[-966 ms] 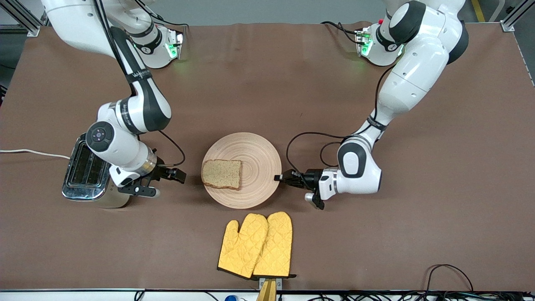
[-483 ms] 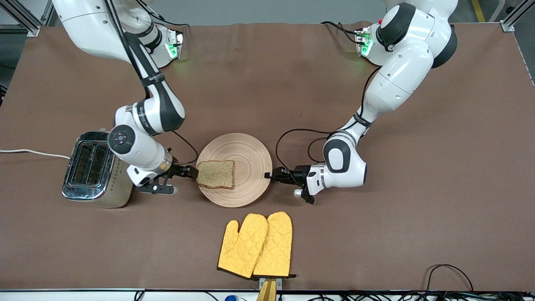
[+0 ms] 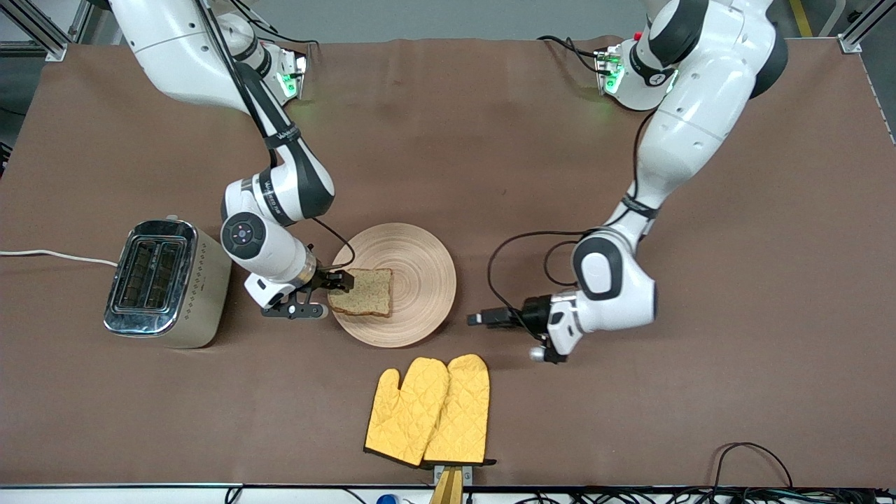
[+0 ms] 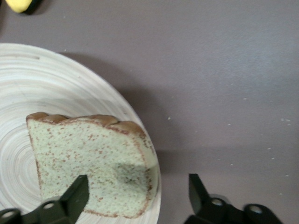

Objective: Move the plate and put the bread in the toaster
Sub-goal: 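Grasp the bread slice with the right gripper while the left gripper withdraws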

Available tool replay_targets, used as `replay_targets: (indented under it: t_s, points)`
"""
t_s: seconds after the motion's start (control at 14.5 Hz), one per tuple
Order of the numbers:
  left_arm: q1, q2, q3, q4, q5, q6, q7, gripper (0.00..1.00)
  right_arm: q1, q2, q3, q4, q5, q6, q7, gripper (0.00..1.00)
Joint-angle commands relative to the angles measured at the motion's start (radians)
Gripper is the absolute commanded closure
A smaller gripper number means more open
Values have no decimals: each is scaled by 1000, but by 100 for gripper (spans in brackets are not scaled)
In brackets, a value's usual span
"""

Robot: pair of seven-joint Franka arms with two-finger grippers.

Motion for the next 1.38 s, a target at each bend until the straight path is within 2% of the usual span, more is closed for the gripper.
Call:
replay_targets:
  t_s: [0.0,0.21,0.34,0.41,0.55,0.76,0.83,0.97,1.1,1.31]
  points:
    - [47,-122,23,-34,199,-14,-200,0,3,4,-9,-8,-10,16,-6,35]
    - [100,-260,23,-55,374,-121,-379,0,-5,10,-9,-6,-10,26,-7,45]
    - [139,-365,23,-55,532,-251,-498,0,-6,21,-9,-5,-10,39,-7,46]
    - [142,-417,23,-48,647,-352,-541,0,-6,26,-9,-6,-10,50,-8,49]
    - [142,-497,22,-40,822,-498,-560,0,-6,32,-9,-5,-10,53,-6,54]
    - [140,-583,22,-40,960,-656,-559,0,-6,32,-9,-5,-10,55,-6,62]
    - [140,-612,22,-40,1019,-704,-555,0,-6,32,-9,-5,-10,56,-6,69]
    - [143,-665,23,-40,1088,-761,-549,0,-5,32,-9,-6,-10,59,-6,83]
    - [182,-699,22,-38,1110,-822,-548,0,-3,32,-9,-6,-10,56,-5,97]
    - [206,-704,17,-32,1099,-833,-542,0,-3,21,-9,-2,-10,41,-3,100]
